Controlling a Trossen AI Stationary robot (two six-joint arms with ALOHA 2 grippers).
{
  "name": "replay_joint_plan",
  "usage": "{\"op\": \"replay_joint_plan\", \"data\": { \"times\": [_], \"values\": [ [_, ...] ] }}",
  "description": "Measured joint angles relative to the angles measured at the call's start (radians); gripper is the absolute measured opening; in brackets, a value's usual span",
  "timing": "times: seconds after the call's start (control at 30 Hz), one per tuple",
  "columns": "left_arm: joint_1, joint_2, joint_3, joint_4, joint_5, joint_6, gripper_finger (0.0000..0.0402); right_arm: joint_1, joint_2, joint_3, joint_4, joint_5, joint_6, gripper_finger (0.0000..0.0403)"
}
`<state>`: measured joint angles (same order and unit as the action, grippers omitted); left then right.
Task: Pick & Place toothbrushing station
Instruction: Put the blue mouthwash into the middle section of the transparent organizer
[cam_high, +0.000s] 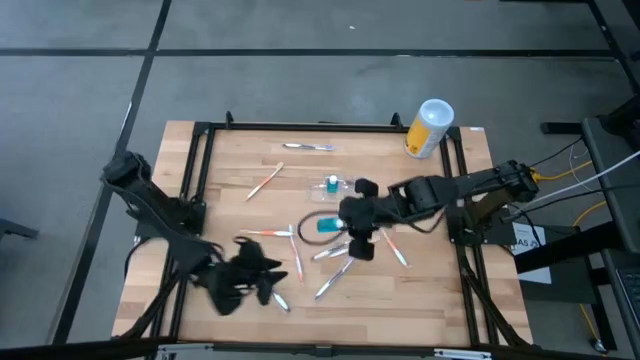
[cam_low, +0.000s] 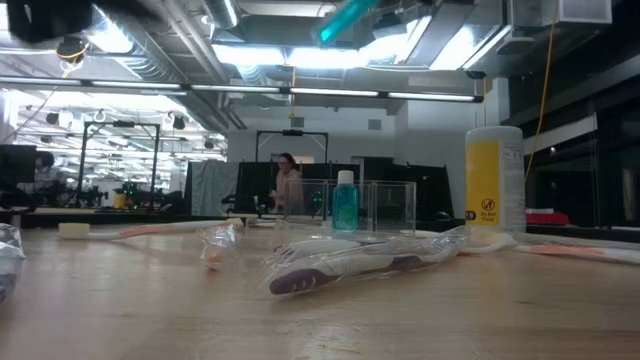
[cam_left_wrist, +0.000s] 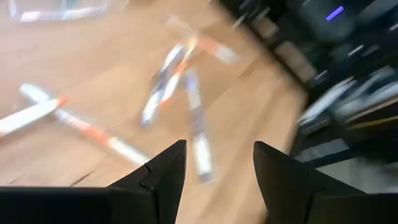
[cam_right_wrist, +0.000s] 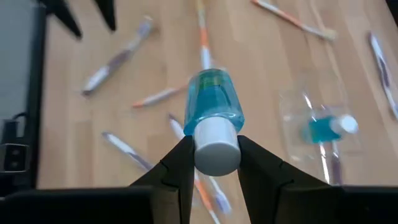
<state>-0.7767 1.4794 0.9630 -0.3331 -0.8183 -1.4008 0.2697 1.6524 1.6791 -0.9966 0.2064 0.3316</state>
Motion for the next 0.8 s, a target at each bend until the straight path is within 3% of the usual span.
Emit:
{"op": "replay_joint_plan", "data": {
  "times": [0.2,0.4,0.8],
  "values": [
    [0.078,0.13,0.0,0.025,0.063,0.035,0.0182,-0.187,0.0,0.0,-0.062,-0.121,0.005,0.0103],
    [0.103,0.149,0.0,0.024,0.051,0.044,0.0182,-0.356,0.014,0.0,-0.198,-0.262,-0.003,0.0106],
    [0.103,0.149,0.0,0.028,0.026,0.05,0.0182,-0.418,0.131,0.0,-0.286,-0.319,-0.188,0.0108]
  ]
}}
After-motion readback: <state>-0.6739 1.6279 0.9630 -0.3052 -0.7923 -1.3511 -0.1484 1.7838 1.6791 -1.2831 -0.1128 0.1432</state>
